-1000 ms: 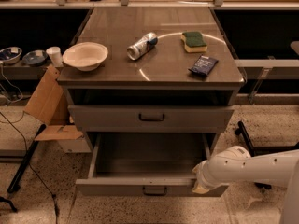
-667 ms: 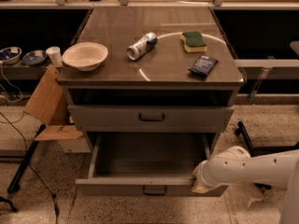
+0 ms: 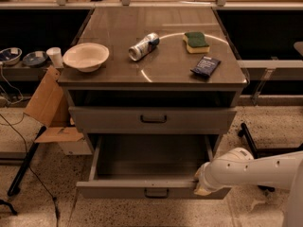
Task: Open middle drawer
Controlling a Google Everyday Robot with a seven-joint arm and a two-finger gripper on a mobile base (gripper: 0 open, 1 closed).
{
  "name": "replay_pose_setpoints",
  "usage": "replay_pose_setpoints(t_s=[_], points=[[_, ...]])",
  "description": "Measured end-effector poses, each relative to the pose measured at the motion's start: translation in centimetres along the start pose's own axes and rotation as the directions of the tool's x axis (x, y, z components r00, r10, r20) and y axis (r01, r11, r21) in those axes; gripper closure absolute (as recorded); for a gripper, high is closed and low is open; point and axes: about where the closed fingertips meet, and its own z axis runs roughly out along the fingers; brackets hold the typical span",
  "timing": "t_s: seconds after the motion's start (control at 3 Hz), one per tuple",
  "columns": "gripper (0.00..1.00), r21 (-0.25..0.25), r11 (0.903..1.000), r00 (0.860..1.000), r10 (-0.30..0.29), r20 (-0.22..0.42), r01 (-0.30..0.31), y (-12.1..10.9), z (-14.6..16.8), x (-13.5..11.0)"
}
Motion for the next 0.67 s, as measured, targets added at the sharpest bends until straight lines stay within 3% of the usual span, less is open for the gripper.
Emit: replay_pose_setpoints(t_s=[0.67], points=[[1.00, 0.012, 0.9999, 1.000, -0.007, 0.023, 0.006, -2.4, 0.4, -1.7]])
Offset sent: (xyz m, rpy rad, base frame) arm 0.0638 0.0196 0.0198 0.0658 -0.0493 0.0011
